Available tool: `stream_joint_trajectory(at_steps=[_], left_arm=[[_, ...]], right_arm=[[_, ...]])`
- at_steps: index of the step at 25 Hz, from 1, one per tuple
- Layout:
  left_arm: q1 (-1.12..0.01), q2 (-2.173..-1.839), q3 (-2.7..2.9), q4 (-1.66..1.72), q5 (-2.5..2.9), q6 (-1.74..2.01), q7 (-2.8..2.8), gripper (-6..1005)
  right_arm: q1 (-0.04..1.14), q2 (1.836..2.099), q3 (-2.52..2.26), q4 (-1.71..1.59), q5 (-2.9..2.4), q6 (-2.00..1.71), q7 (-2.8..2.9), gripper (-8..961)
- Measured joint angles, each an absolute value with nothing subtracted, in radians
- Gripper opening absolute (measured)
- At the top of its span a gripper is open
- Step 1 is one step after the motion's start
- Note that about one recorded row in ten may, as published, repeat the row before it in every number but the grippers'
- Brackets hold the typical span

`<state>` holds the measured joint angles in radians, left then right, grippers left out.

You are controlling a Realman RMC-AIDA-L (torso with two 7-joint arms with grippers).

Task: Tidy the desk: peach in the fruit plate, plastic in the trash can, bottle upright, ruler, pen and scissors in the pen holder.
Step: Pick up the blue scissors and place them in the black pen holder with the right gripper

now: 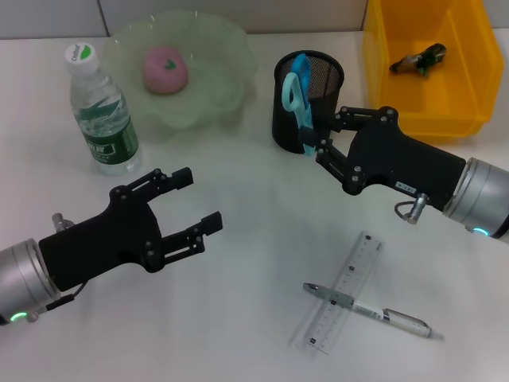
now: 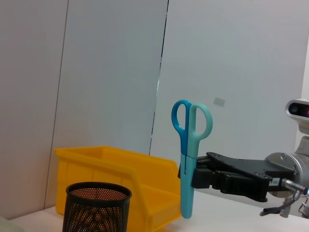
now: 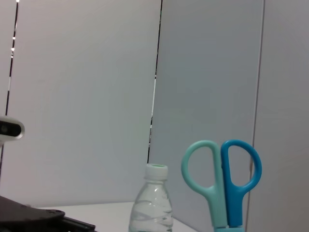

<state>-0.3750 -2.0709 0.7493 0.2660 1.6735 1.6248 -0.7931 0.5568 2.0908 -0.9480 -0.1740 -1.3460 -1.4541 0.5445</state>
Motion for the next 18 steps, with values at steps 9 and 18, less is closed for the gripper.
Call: stream_joint_trajectory(at_steps=[9, 18], left_arm=[[-0.378, -2.071, 0.747, 0.259, 1.668, 1.637, -0.791, 799], [-0.382, -2.071, 0.747, 0.25, 1.661, 1.638, -0.79, 799]], right_arm=[[0.571, 2.092, -0.957, -0.15, -1.302, -1.448, 0.378, 205], [0.592, 2.092, -0.948, -0.106, -1.299, -1.433, 0.2, 205]])
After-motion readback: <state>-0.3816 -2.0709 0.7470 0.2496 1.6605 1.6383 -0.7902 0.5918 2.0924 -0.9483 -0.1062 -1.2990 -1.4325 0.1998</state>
